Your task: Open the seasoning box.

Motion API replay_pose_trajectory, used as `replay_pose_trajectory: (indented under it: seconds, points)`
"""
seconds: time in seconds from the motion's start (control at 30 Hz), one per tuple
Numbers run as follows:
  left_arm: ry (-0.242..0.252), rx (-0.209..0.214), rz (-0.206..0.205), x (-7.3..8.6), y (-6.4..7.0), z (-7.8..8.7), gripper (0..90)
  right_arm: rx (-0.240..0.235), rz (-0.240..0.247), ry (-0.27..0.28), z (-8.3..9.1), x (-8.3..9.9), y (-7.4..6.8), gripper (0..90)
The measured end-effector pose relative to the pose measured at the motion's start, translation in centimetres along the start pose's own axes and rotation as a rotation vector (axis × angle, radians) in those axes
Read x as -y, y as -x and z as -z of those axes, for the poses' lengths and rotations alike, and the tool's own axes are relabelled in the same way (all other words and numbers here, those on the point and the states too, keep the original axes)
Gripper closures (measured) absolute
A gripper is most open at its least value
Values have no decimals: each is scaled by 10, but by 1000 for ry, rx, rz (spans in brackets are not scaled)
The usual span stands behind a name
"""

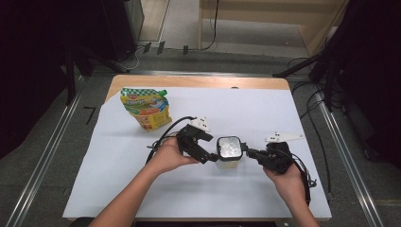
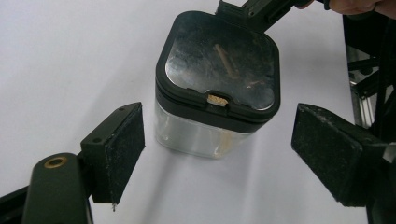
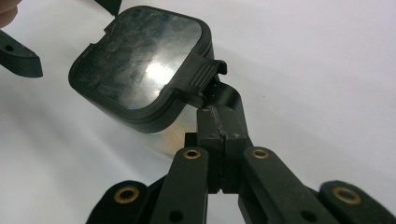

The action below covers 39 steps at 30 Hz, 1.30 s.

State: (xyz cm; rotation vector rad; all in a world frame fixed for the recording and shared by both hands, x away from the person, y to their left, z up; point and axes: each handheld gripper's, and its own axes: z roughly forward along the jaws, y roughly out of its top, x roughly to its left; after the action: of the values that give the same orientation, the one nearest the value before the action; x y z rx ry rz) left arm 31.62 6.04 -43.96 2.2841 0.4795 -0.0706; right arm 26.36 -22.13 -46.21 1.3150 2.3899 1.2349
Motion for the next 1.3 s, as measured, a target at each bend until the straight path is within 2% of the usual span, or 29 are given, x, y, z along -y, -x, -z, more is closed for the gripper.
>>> replay_pose_trajectory:
  seconds: [0.1, 0.3, 0.47, 0.77, 0.9, 0.97, 1.3]
  points:
    - [1, -2, 3, 0, 0, -3, 162, 10, 0, 8, 1, -1, 3, 900]
    - [-19, -9, -18, 1, 3, -15, 143, 22, -44, 10, -5, -3, 15, 900]
    - [-37, -24, -40, 2, 3, -26, 143, 35, -33, 3, -9, -4, 12, 900]
    - [-31, -41, -79, -1, 6, -36, 153, 43, -39, -3, -11, -3, 13, 900]
    - [-24, -54, -84, -3, 8, -38, 151, 47, -47, -3, -12, -3, 13, 900]
    - [-28, -68, -102, -3, 10, -38, 154, 48, -49, -3, -12, -3, 13, 900]
    - [-34, -85, -102, -6, 13, -34, 160, 50, -49, -6, -12, -2, 13, 900]
